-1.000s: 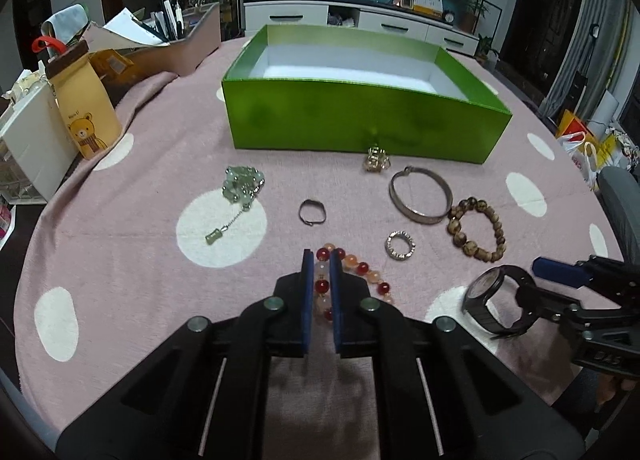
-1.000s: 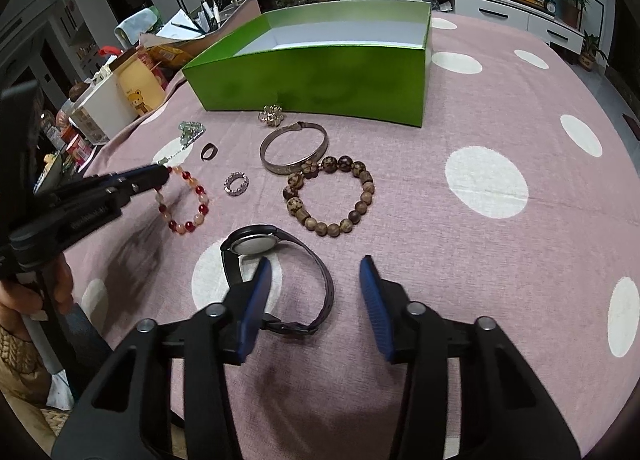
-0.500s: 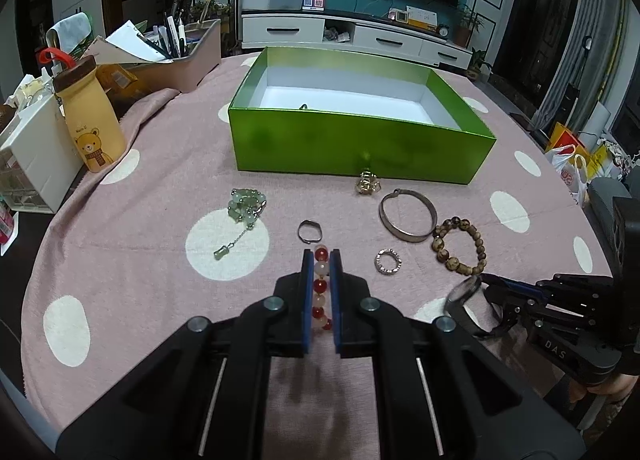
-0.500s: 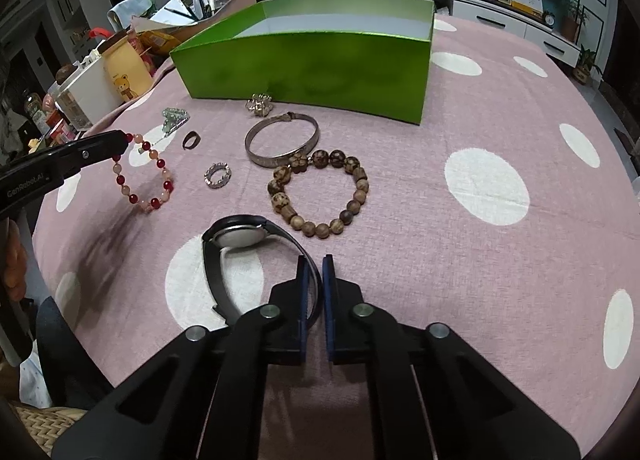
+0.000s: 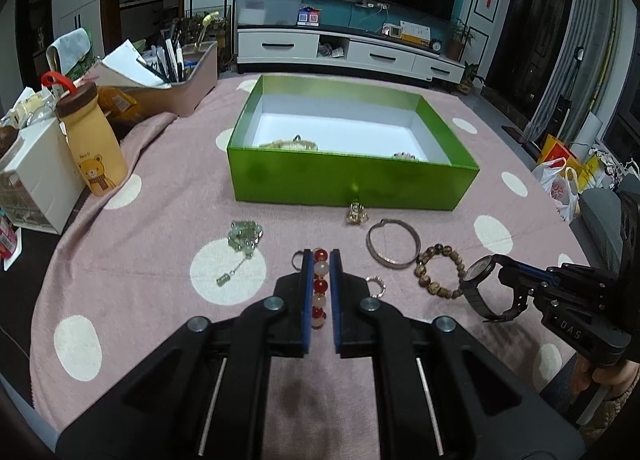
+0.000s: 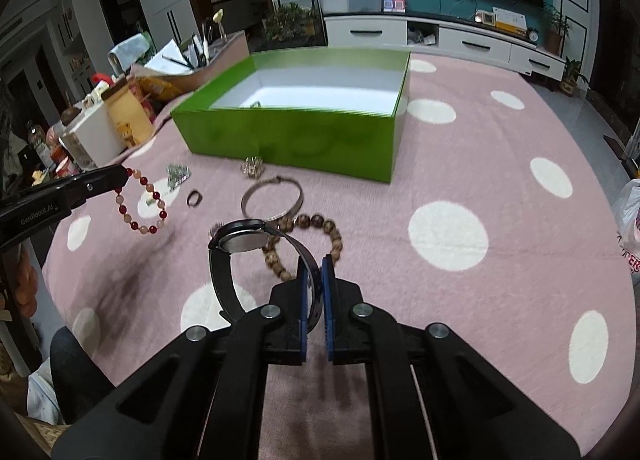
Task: Organize jewelry
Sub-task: 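Carry the bracelet and black watch into the green box and release both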
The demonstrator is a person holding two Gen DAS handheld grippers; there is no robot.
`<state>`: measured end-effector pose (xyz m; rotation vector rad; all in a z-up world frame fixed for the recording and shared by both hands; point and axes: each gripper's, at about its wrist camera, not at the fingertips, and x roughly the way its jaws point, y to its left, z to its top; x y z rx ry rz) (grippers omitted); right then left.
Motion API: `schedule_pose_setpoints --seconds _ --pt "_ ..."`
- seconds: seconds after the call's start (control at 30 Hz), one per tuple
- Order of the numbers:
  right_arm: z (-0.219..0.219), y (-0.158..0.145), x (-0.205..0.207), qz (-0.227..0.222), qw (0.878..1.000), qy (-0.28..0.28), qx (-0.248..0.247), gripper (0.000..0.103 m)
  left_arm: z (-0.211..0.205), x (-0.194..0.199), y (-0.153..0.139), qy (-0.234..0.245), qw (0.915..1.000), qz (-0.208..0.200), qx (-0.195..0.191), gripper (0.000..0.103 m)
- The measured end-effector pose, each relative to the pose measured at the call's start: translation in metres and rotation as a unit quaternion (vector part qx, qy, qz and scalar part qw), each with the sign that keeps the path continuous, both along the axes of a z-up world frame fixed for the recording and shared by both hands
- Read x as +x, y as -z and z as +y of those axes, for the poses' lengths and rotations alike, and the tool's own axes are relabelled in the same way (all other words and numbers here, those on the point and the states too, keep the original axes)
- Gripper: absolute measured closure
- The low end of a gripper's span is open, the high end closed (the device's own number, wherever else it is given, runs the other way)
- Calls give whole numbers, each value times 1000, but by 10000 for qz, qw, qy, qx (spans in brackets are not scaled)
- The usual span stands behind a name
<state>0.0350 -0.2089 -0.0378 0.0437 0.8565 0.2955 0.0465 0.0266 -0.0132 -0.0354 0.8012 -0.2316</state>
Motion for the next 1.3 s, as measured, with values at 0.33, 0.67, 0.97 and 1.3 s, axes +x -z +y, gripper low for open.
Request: schedule_pose_setpoints --seconds 0.33,0.67,0.97,1.3 --pt "-12 -31 11 -414 9991 97 43 97 -5 16 -27 63 9997 -227 33 96" --pt "-15 -62 36 -836 9964 131 45 97 -16 53 -65 205 9984 -527 4 96" --pt "-16 -78 67 -1060 9942 177 38 97 -28 105 -80 184 9986 -464 -188 96" --pt "-12 -75 116 -972 9949 202 -174 97 -45 153 -62 238 9995 -178 -140 96"
